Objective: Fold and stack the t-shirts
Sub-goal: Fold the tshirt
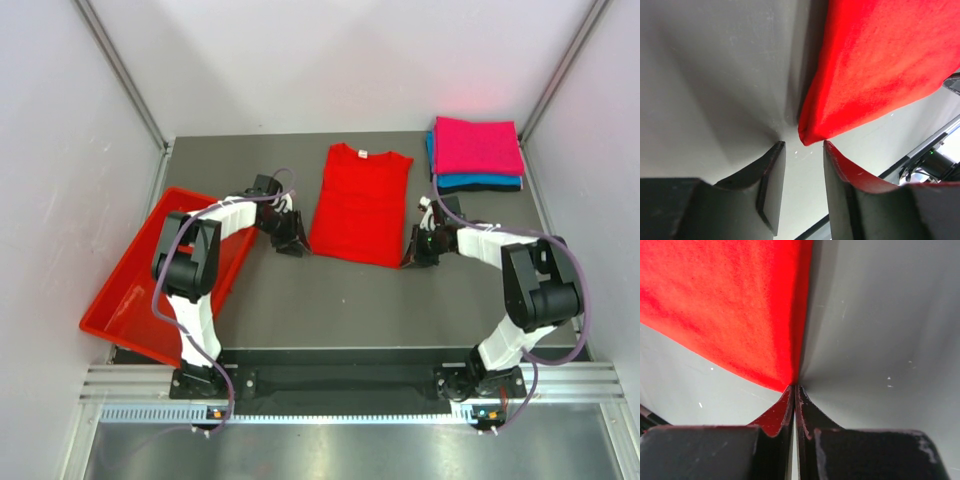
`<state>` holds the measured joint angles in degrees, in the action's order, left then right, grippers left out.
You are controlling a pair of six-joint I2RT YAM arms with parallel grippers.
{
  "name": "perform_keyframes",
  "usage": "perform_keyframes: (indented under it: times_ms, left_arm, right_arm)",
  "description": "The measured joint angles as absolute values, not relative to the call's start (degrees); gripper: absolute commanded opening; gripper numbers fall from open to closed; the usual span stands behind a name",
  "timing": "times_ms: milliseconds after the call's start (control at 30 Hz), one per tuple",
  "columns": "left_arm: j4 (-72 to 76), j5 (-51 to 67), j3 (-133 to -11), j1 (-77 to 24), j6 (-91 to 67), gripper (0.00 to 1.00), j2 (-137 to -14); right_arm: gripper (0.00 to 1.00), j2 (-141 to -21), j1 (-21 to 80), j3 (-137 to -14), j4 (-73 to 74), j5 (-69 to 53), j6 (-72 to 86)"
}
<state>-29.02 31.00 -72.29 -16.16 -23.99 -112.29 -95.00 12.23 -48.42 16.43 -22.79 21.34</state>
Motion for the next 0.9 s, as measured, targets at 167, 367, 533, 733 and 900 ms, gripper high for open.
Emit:
perform_keyframes:
  times_ms: [167, 367, 533, 733, 900]
  left_arm:
    - [-28.0, 31.0, -72.2, -16.1, -25.5, 0.43, -112.0]
    - [-26.2, 31.7, -71.6, -16.1, -26.9, 0.42, -112.0]
    - [-25.1, 32.4, -71.2, -16.1, -27.3, 0.42, -112.0]
    - [-24.8, 32.6, -70.6, -16.1, -28.4, 0.43, -111.9]
    - [-24.6, 32.1, -70.6, -16.1, -29.6, 0.44, -110.7]
  right_arm:
    - [0.00, -94.4, 12.2, -48.4, 17.0, -20.9, 20.6]
    - [0.00, -93.5, 12.1, -48.2, 17.7, -19.0, 19.9]
    - [0.00, -93.0, 11.8, -48.0, 18.3, -18.2, 19.4]
    - [0.16, -92.7, 11.8, -48.0, 18.5, -18.2, 19.1]
    - [0.30, -89.9, 11.7, -46.3, 18.8, -18.3, 20.1]
